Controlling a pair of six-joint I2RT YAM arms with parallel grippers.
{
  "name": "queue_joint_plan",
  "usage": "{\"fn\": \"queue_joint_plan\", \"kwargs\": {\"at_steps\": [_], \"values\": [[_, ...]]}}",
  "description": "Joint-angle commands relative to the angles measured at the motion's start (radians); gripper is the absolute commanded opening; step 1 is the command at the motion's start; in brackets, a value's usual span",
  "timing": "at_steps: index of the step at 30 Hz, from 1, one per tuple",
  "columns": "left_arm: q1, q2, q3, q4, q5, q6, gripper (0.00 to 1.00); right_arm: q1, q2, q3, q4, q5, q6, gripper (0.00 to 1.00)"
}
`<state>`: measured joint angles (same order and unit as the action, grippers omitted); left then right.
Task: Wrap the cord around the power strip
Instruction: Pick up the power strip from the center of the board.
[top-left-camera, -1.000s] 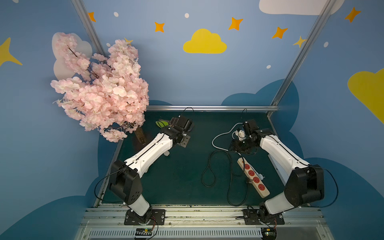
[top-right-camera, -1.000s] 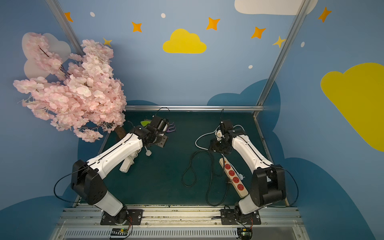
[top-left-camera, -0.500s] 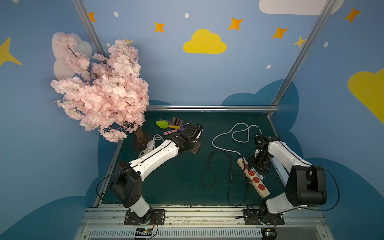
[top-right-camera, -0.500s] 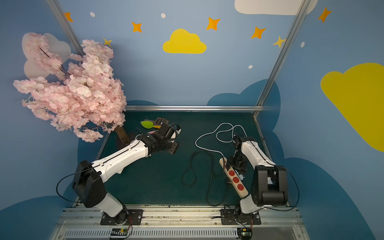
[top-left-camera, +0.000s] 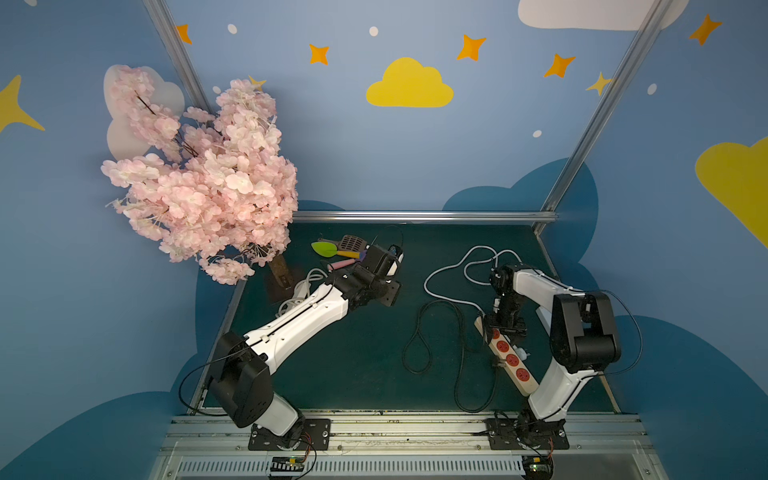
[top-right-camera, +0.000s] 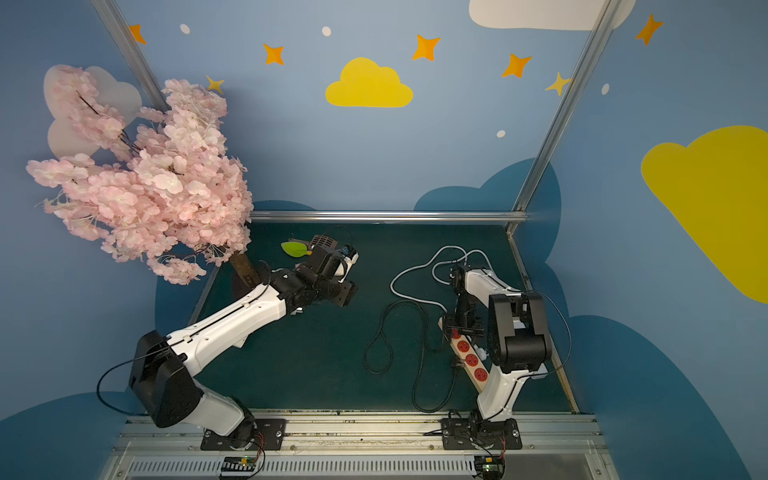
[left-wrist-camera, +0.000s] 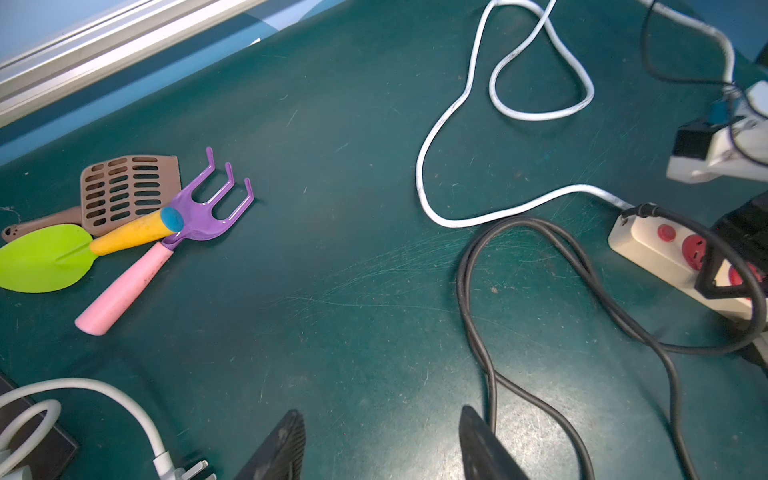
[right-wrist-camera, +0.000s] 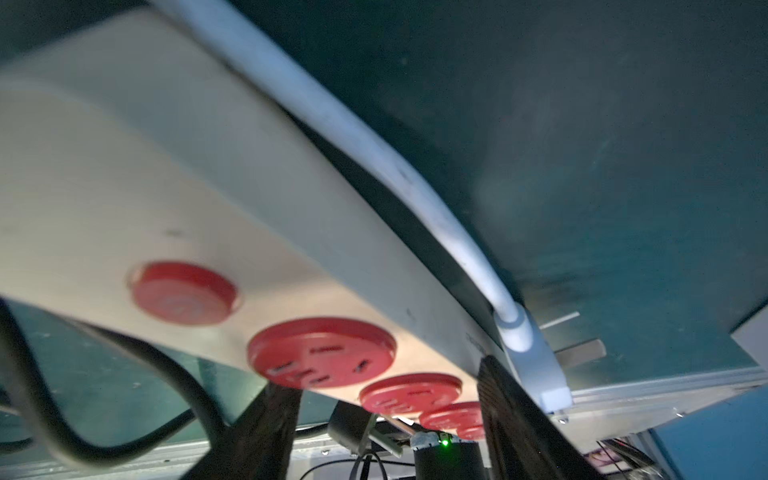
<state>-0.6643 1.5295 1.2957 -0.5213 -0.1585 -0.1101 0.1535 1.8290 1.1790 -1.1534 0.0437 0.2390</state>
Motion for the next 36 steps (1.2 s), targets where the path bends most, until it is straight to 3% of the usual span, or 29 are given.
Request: {"fn": "queue_joint_plan", "kwargs": {"at_steps": [1,5,8,10,13,18,21,25,30,33,36], "values": [[0.002,-0.017,0.0,0.005,0.027,-0.02,0.6,0.021,0.081,-0.009,0.118,-0.027,0.021,0.55],[0.003,-0.037,0.01,0.001,0.02,-0.033,0.59,0.056,-0.017,0.006,0.094,-0.05,0.022,0.5],[0.004,-0.043,0.017,0.017,0.03,-0.035,0.59,0.05,-0.01,0.01,0.09,-0.027,0.008,0.69],[0.003,-0.037,0.028,0.014,0.039,-0.039,0.59,0.045,0.019,0.008,0.091,-0.026,0.017,0.75],[0.002,-0.035,0.024,0.004,0.049,-0.049,0.59,0.043,0.023,-0.009,0.119,-0.017,0.042,0.82],[-0.001,-0.038,0.014,0.006,0.06,-0.053,0.59,0.022,0.101,0.019,0.118,0.095,0.042,0.83],[0.0,-0.037,0.019,0.007,0.062,-0.048,0.59,0.019,0.108,0.021,0.167,-0.026,0.017,0.78],[0.002,-0.039,0.035,-0.001,0.06,-0.042,0.58,0.038,0.043,0.046,0.145,-0.107,0.025,0.56],[0.008,-0.065,0.055,0.016,0.09,-0.013,0.58,0.054,-0.181,0.239,-0.008,-0.14,0.053,0.51],[0.008,-0.069,0.09,0.048,0.183,-0.017,0.6,0.053,-0.227,0.416,-0.055,-0.257,0.085,0.51],[0.001,-0.068,0.103,0.099,0.377,-0.06,0.62,0.058,-0.229,0.545,-0.056,-0.345,0.157,0.48]]}}
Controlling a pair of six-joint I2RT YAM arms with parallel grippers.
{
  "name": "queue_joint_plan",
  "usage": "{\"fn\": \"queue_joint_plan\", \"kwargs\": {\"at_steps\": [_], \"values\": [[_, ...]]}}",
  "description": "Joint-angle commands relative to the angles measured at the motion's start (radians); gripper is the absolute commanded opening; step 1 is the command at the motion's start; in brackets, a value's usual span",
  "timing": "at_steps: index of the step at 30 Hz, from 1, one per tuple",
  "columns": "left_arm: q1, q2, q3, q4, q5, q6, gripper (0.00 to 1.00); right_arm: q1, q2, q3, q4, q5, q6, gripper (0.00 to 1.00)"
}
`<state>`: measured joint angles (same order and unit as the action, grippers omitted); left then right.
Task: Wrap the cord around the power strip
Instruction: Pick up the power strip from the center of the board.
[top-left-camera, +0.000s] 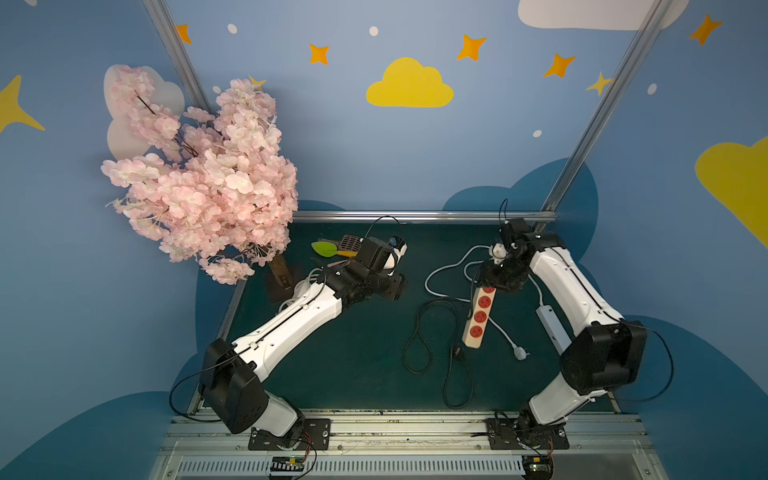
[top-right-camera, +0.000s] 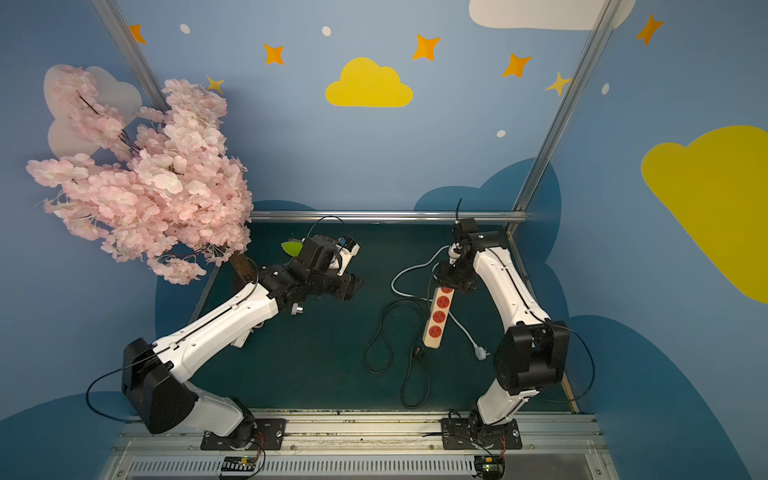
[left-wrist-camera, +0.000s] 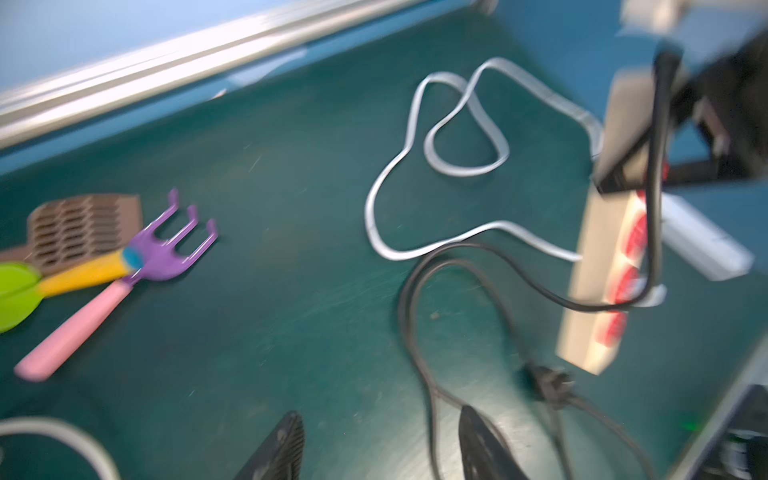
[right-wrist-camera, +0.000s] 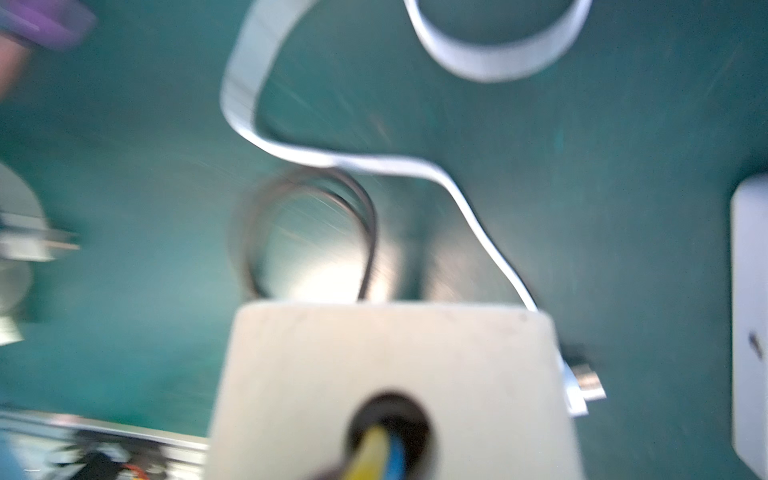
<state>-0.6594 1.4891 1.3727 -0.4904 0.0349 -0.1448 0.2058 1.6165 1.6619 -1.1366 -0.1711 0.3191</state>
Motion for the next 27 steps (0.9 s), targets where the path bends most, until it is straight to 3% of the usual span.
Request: {"fn": "queue_joint_plan", "kwargs": {"at_steps": [1,4,8,13,20,27], "values": [[-0.012,-0.032,0.005,0.107,0.275,-0.055,0.63,0.004,-0.015,0.09,-0.062,-0.159,0.108,0.48],[-0.037,-0.05,-0.105,0.267,0.439,-0.158,0.69,0.005,-0.022,0.122,0.021,-0.259,0.22,0.48],[-0.072,-0.043,-0.178,0.384,0.51,-0.202,0.76,0.029,-0.027,0.144,0.104,-0.321,0.303,0.48],[-0.074,0.012,-0.148,0.324,0.473,-0.126,0.78,0.033,-0.029,0.184,0.063,-0.343,0.29,0.48],[-0.066,0.087,-0.063,0.19,0.381,0.003,0.77,0.032,-0.08,0.115,0.111,-0.407,0.304,0.48],[-0.044,0.169,-0.027,0.212,0.42,-0.012,0.75,0.019,-0.089,0.089,0.199,-0.461,0.341,0.47]]}}
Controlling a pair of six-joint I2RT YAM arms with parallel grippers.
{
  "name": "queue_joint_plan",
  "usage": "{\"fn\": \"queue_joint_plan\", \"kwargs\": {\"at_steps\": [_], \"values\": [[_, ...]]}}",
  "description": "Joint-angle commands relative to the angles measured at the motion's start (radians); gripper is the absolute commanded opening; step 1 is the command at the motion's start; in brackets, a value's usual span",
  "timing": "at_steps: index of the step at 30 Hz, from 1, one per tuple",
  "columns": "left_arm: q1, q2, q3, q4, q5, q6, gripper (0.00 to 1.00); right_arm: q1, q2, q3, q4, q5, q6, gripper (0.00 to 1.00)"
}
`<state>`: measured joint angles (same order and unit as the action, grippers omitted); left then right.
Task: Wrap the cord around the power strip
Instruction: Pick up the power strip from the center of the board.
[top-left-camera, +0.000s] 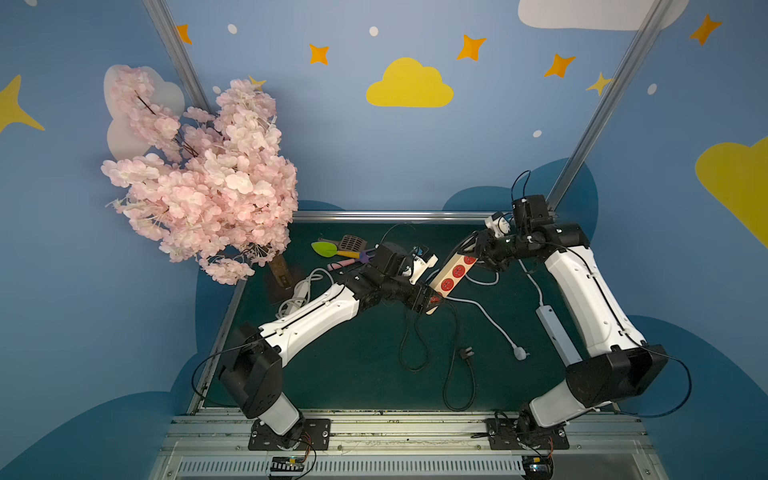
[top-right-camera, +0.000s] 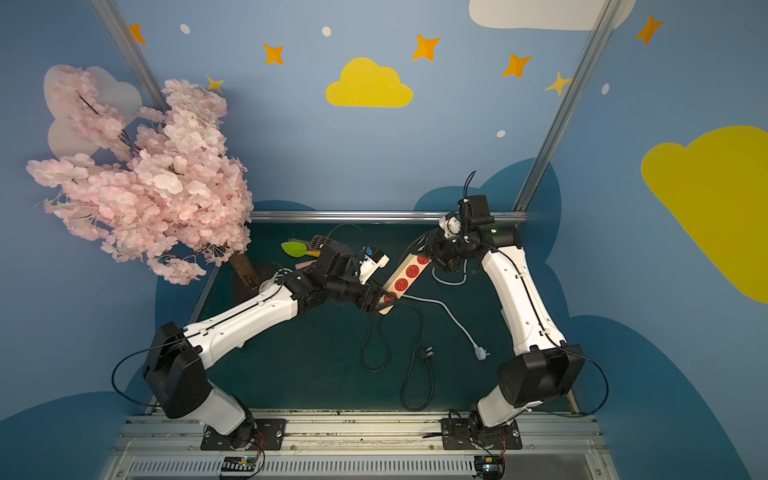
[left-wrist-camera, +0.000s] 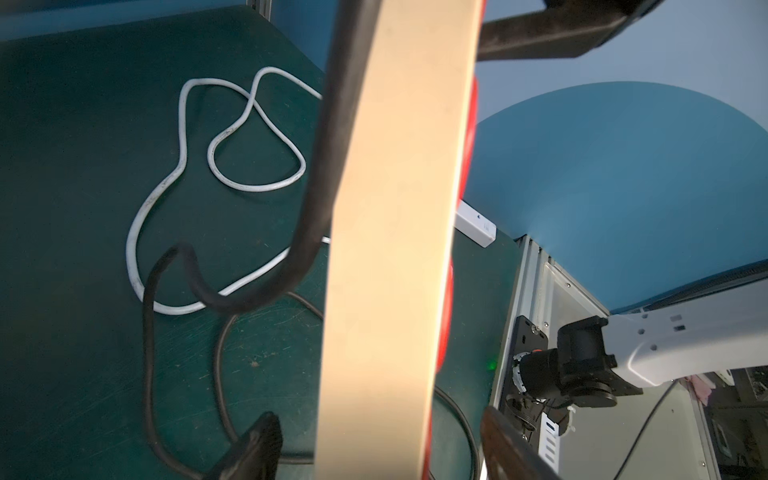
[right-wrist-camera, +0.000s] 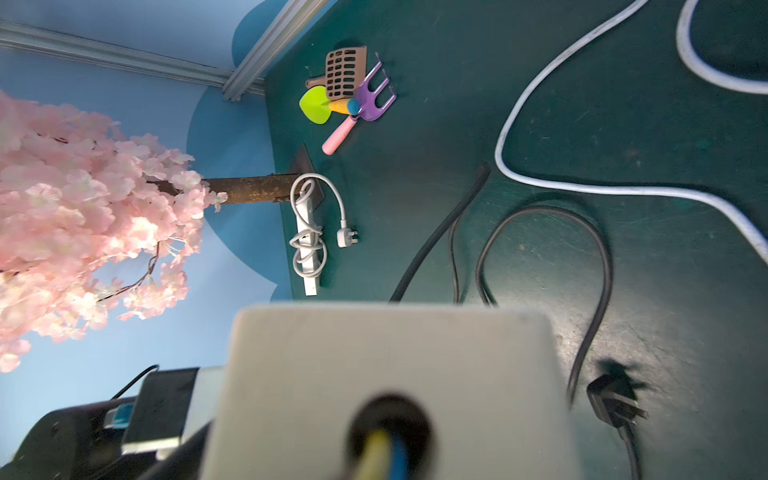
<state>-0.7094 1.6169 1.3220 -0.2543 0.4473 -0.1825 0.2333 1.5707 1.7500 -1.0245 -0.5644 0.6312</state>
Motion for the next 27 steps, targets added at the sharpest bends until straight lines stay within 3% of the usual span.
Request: {"fn": "queue_joint_plan", "kwargs": {"at_steps": [1,4,8,13,17,22,27], "values": [[0.009,0.051,0.028,-0.037,-0.002,0.035,0.75,-0.015,-0.046,0.0,0.094,-0.07,0.028,0.47],[0.019,0.06,0.017,-0.017,0.007,0.028,0.71,-0.026,-0.06,-0.039,0.145,-0.091,0.039,0.47],[0.014,0.079,0.039,0.055,0.092,-0.014,0.58,-0.033,-0.065,-0.084,0.213,-0.111,0.057,0.48],[0.019,0.088,0.068,0.069,0.122,-0.024,0.3,-0.069,-0.057,-0.09,0.254,-0.151,0.067,0.51],[0.032,0.066,0.091,0.038,0.112,-0.003,0.13,-0.088,-0.051,-0.094,0.287,-0.179,0.042,0.62],[0.053,0.034,0.11,0.029,0.105,-0.025,0.03,-0.106,-0.051,-0.117,0.342,-0.207,0.024,0.77],[0.111,0.025,0.15,-0.033,0.116,-0.127,0.03,-0.168,-0.081,-0.142,0.332,-0.197,-0.026,0.83]]}}
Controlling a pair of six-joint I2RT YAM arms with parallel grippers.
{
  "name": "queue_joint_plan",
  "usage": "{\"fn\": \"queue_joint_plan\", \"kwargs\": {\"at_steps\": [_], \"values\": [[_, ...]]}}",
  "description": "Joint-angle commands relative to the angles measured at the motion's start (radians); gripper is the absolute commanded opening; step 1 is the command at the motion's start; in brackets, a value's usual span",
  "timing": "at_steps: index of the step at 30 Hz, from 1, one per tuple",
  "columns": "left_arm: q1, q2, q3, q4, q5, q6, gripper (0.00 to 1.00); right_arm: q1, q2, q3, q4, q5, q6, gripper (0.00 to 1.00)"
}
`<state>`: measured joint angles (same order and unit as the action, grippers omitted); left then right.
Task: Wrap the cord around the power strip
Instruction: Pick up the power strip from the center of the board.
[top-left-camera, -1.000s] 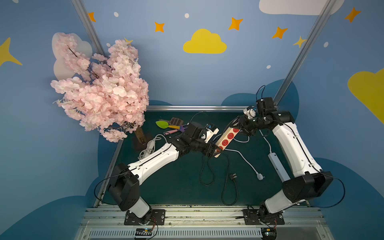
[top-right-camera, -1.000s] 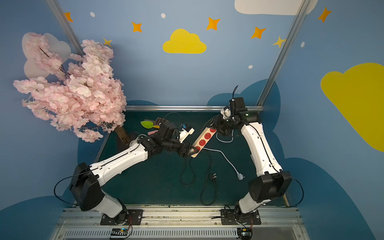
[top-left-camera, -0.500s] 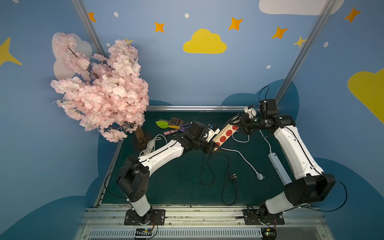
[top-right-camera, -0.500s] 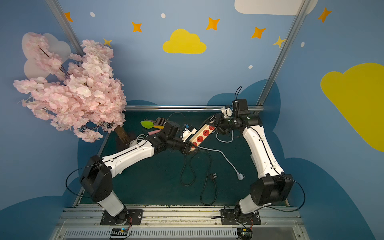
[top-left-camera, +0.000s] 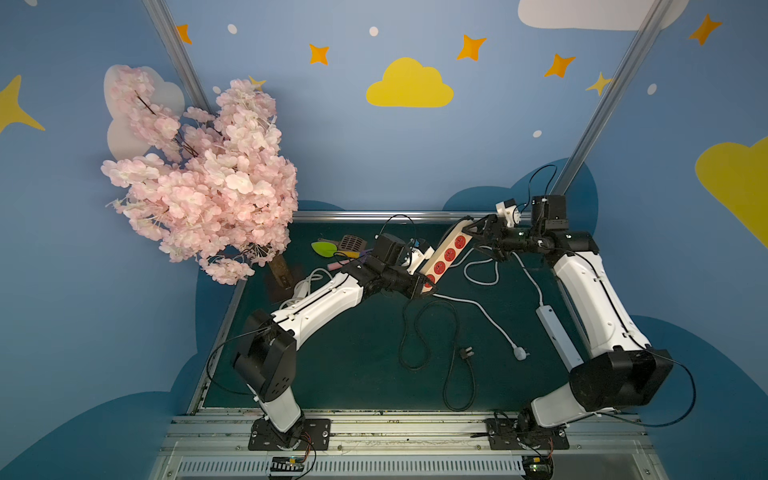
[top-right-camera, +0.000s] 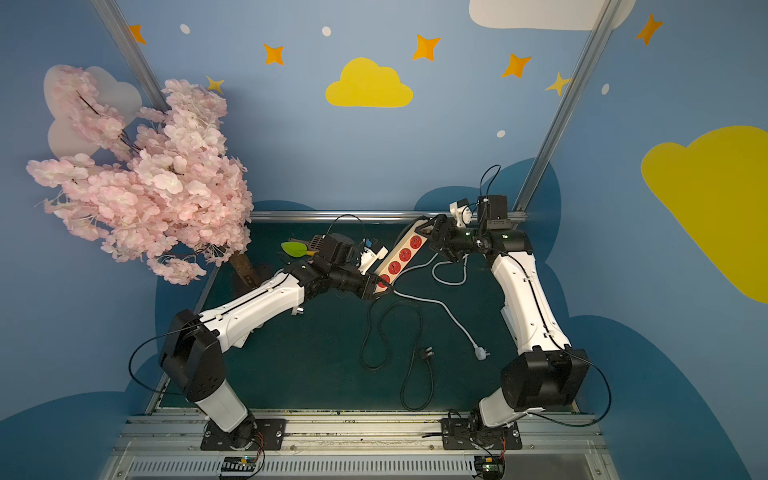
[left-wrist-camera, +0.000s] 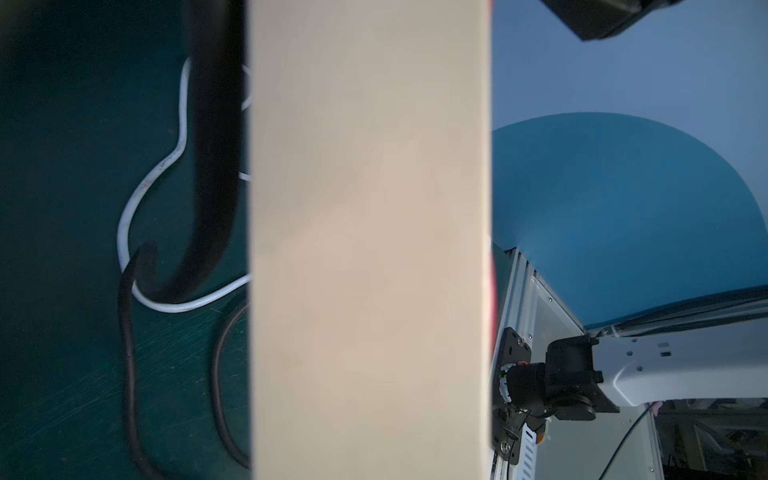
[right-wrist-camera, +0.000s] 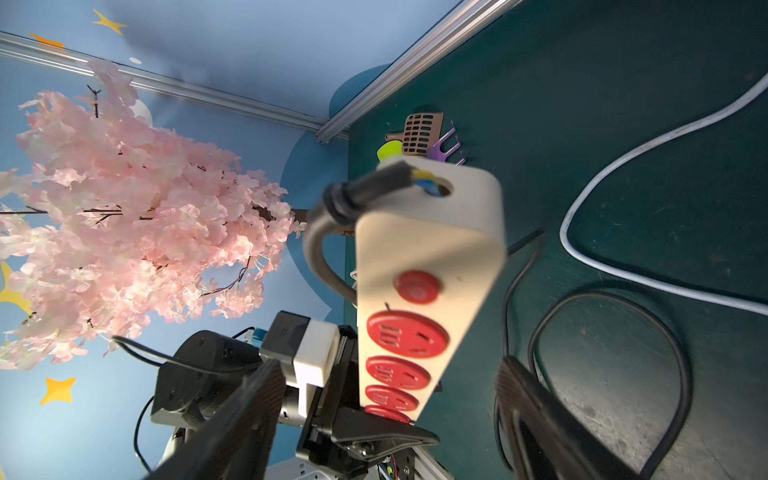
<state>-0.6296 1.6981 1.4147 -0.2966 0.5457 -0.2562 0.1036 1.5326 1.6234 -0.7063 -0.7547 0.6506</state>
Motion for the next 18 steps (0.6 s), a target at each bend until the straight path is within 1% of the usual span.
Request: {"fn": "queue_joint_plan", "kwargs": {"at_steps": [1,3,5,8,9,10,11,12,14,15,16,17,18], "values": [[0.05,-0.055,0.076,-0.014,0.031,-0.087,0.03,-0.047,-0.05,-0.016,-0.026,0.051,-0.09,0.84],[0.089,-0.047,0.107,-0.038,0.093,-0.166,0.03,-0.03,-0.048,0.015,-0.172,0.314,-0.235,0.85],[0.111,-0.029,0.14,-0.026,0.197,-0.245,0.03,0.016,-0.058,-0.007,-0.217,0.584,-0.343,0.86],[0.106,-0.025,0.178,0.018,0.299,-0.313,0.05,0.097,-0.126,-0.118,-0.126,0.911,-0.42,0.86],[0.106,-0.027,0.184,0.04,0.322,-0.335,0.05,0.111,-0.152,-0.159,-0.076,0.983,-0.428,0.87],[0.107,-0.029,0.19,0.066,0.351,-0.356,0.06,0.117,-0.186,-0.223,0.005,1.052,-0.396,0.91],[0.109,-0.031,0.197,0.078,0.371,-0.37,0.08,0.108,-0.212,-0.265,0.048,1.066,-0.352,0.91],[0.11,-0.032,0.205,0.083,0.38,-0.378,0.09,0.09,-0.24,-0.305,0.097,1.017,-0.328,0.91],[0.113,-0.028,0.228,0.075,0.396,-0.373,0.09,0.029,-0.274,-0.368,0.203,0.771,-0.291,0.89],[0.113,-0.024,0.244,0.061,0.398,-0.365,0.09,0.0,-0.274,-0.393,0.25,0.648,-0.252,0.83],[0.113,-0.02,0.255,0.05,0.399,-0.358,0.09,-0.012,-0.264,-0.409,0.284,0.557,-0.231,0.73],[0.117,-0.015,0.267,0.047,0.402,-0.358,0.09,-0.011,-0.247,-0.409,0.297,0.499,-0.226,0.64],[0.118,-0.01,0.276,0.048,0.404,-0.365,0.09,-0.003,-0.233,-0.404,0.296,0.468,-0.212,0.58]]}}
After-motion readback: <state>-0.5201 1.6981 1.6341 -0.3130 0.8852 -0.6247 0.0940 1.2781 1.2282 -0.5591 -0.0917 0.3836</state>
